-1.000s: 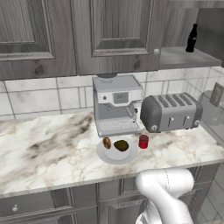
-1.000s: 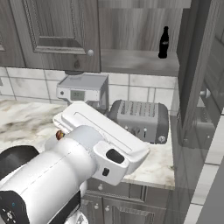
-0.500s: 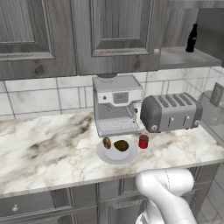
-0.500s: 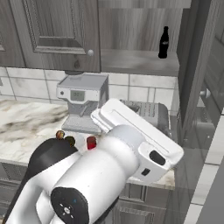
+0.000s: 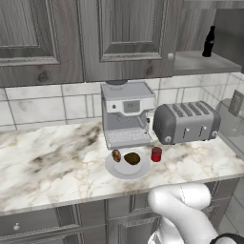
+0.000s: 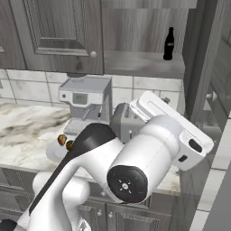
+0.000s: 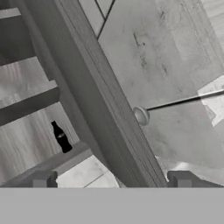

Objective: Pick the avocado and bread from the counter and place them on the plate. Then pick the jam from the cabinet and place it next to the plate. Lastly close the cabinet door.

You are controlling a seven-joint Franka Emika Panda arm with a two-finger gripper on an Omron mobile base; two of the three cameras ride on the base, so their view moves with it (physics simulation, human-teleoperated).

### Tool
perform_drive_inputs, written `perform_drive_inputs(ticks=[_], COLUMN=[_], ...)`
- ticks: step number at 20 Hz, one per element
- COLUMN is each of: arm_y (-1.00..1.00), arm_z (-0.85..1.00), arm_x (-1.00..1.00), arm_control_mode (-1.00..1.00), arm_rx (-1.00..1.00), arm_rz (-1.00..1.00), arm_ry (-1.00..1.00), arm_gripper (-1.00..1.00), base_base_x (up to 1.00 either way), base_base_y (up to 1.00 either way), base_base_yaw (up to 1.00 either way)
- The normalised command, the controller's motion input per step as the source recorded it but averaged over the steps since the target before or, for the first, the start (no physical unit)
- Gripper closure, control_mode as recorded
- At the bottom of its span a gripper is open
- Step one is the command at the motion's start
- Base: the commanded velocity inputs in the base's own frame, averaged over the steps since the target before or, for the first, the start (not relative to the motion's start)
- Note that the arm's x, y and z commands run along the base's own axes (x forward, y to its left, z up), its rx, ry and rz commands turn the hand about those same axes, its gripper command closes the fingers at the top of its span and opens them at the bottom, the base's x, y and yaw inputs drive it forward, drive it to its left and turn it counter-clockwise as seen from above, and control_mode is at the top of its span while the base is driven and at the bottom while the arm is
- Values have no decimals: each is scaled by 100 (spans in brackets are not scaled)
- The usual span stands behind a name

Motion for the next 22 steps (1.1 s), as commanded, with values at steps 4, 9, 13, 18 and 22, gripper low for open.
perform_drive_inputs(ticks=[4,9,13,18,22], arm_y=[-42,-50,-50,-13,74], arm_z=[-15,-24,-24,-50,-98], arm_x=[60,66,69,86,100], arm_control_mode=[-100,-100,-100,-100,-100], arm_rx=[5,8,12,17,15], arm_rz=[5,9,8,12,16], arm_ry=[-6,-10,-7,-1,11], arm_gripper=[-100,-100,-100,-100,-100], base_base_x=[0,0,0,0,0], base_base_y=[0,0,0,0,0], base_base_yaw=[0,0,0,0,0])
